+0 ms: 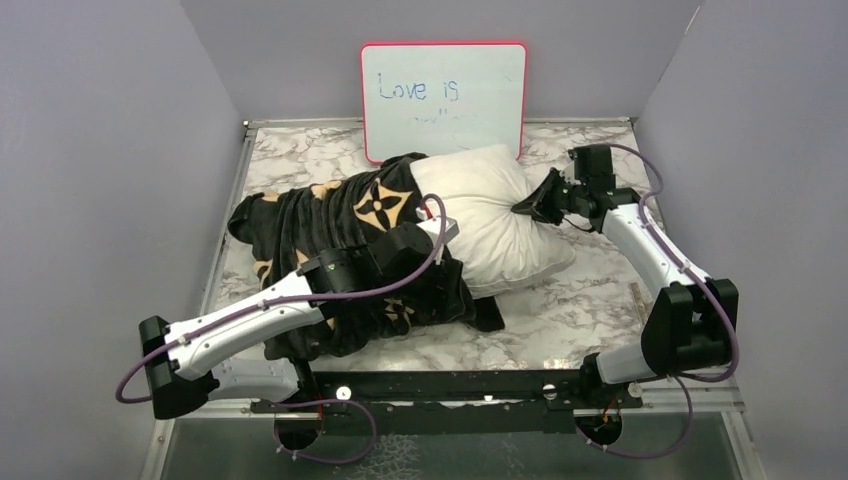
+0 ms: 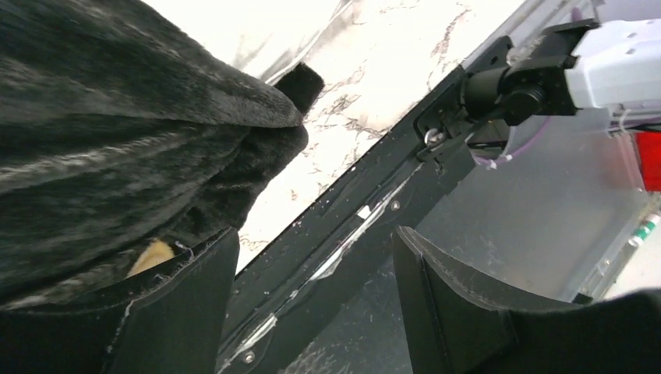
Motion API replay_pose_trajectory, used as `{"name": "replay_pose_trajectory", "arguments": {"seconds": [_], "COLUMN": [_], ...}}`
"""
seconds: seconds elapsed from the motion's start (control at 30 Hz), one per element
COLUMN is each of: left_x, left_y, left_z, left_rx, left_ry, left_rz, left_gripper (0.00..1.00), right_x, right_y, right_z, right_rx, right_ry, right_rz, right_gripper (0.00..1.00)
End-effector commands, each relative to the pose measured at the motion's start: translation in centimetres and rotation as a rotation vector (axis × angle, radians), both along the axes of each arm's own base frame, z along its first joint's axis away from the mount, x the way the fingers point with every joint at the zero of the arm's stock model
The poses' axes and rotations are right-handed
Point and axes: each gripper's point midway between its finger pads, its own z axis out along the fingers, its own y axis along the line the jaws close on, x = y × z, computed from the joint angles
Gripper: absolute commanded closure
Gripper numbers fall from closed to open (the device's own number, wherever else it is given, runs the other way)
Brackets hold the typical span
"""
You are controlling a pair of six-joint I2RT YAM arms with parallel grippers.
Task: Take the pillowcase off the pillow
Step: Remove the pillow from the pillowcase.
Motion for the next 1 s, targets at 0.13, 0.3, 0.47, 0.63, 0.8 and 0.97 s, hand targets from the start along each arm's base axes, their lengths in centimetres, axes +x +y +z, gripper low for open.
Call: {"name": "replay_pose_trajectory", "arguments": {"seconds": [0.13, 0.3, 0.47, 0.63, 0.8, 0.97], "left_x": [3.3, 6.3, 9.5, 11.7, 13.2, 12.9], "left_y": [-0.2, 1.2, 3.3, 4.6, 6.4, 8.8], "left_z": [-7.9, -10.5, -12.1, -9.1, -7.1, -7.6], "left_rx": [0.171, 0.221, 0.346, 0.376, 0.397, 0.378], "left_ry": [-0.008, -0.113, -0.163, -0.279, -0.341, -0.305], "left_rz": [0.438, 0.621, 0.66, 0.593, 0.565, 0.602], "left_gripper": [0.24, 0.21, 0.42, 0.73, 1.0, 1.0], "right_x": [1.5, 0.2, -0.7, -1.8, -2.7, -2.5], "right_y": [-0.3, -1.7, -5.8, -10.8, -14.6, -15.0], "right_z": [1.3, 2.4, 2.7, 1.5, 0.7, 1.2], "right_rx": [-0.017, -0.086, -0.246, -0.248, -0.254, -0.258], "right_ry": [-0.06, -0.103, -0.116, -0.079, -0.05, -0.066], "right_rz": [-0.041, -0.064, -0.187, -0.287, -0.36, -0.345], "right_gripper": [0.99, 1.0, 1.0, 1.0, 1.0, 1.0]}}
